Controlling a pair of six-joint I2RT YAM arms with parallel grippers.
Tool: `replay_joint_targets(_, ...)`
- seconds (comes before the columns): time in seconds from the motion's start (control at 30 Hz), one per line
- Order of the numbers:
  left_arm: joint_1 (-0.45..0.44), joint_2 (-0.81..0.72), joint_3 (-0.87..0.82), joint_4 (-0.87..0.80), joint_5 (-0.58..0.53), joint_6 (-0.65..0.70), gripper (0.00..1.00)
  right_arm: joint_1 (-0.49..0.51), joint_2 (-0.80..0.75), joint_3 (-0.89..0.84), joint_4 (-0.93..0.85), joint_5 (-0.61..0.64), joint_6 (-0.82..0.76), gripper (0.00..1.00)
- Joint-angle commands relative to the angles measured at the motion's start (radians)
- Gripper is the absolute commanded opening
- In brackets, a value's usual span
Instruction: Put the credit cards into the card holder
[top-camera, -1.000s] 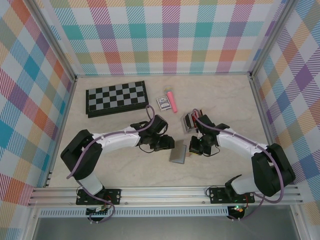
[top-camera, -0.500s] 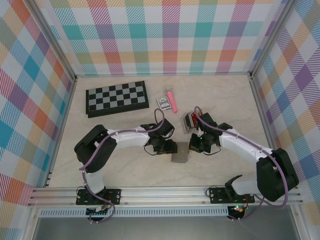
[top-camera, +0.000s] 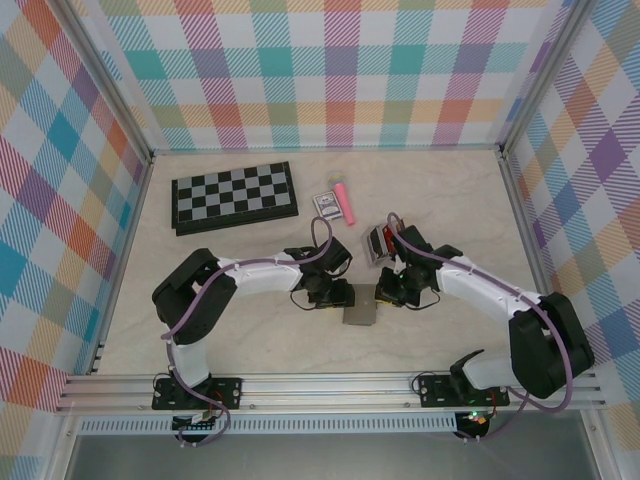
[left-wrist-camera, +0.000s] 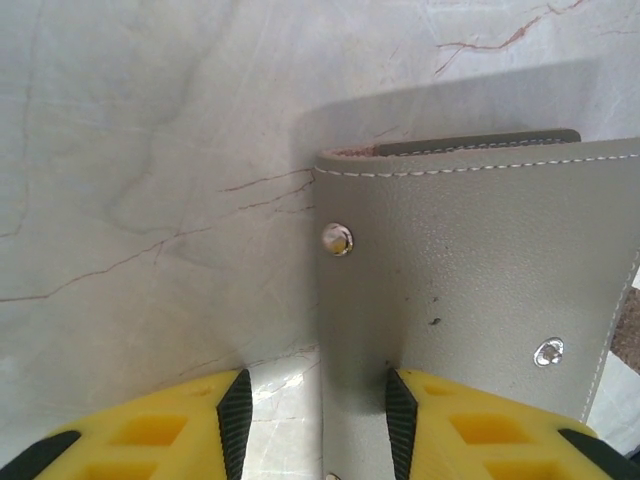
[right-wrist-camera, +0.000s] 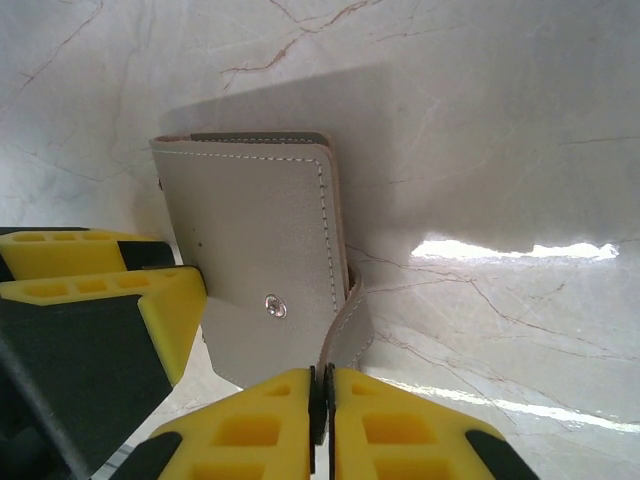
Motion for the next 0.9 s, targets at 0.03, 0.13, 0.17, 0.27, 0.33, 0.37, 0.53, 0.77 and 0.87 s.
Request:
replay_joint_targets(0.03,-0.024,0.047,0.005,-0.006,-0.018,0.005,0.41,0.006,-0.008,0.026,-0.022,-0.006,-0.007,0.15)
replay_joint_targets(0.13,-0.023,0.05,0.008,-0.006,-0.018,0.003,0.41,0.006,-0.019,0.025,-0.032,-0.005,-0.007,0.17)
replay_joint_targets(0.17,-0.023,0.051,0.01,-0.007,-0.015,0.003,0.41,0.006,-0.021,0.025,-0.035,-0.002,-0.007,0.18)
replay_joint_targets(0.27,-0.023,0.052,0.01,-0.003,-0.013,0.003,0.4,0.006,-0.024,0.024,-0.039,-0.006,-0.01,0.18)
replay_joint_targets(0.33,-0.023,0.052,0.009,-0.004,-0.012,0.003,0.4,0.006,-0.026,0.022,-0.039,-0.006,-0.01,0.2)
replay_joint_targets(0.37,-0.023,0.053,0.01,-0.004,-0.012,0.003,0.4,0.006,-0.027,0.023,-0.042,-0.005,-0.01,0.2)
replay_joint_targets(0.53,-0.023,0.053,0.005,0.002,-0.008,0.0,0.4,0.006,-0.018,0.022,-0.059,0.012,-0.014,0.17)
replay_joint_targets(0.77,-0.023,0.053,0.008,0.003,-0.004,-0.001,0.4,0.005,0.017,0.028,-0.081,0.031,-0.023,0.22)
replay_joint_targets(0.87,-0.023,0.055,0.007,0.006,-0.001,-0.002,0.4,0.006,0.022,0.028,-0.077,0.031,-0.024,0.19)
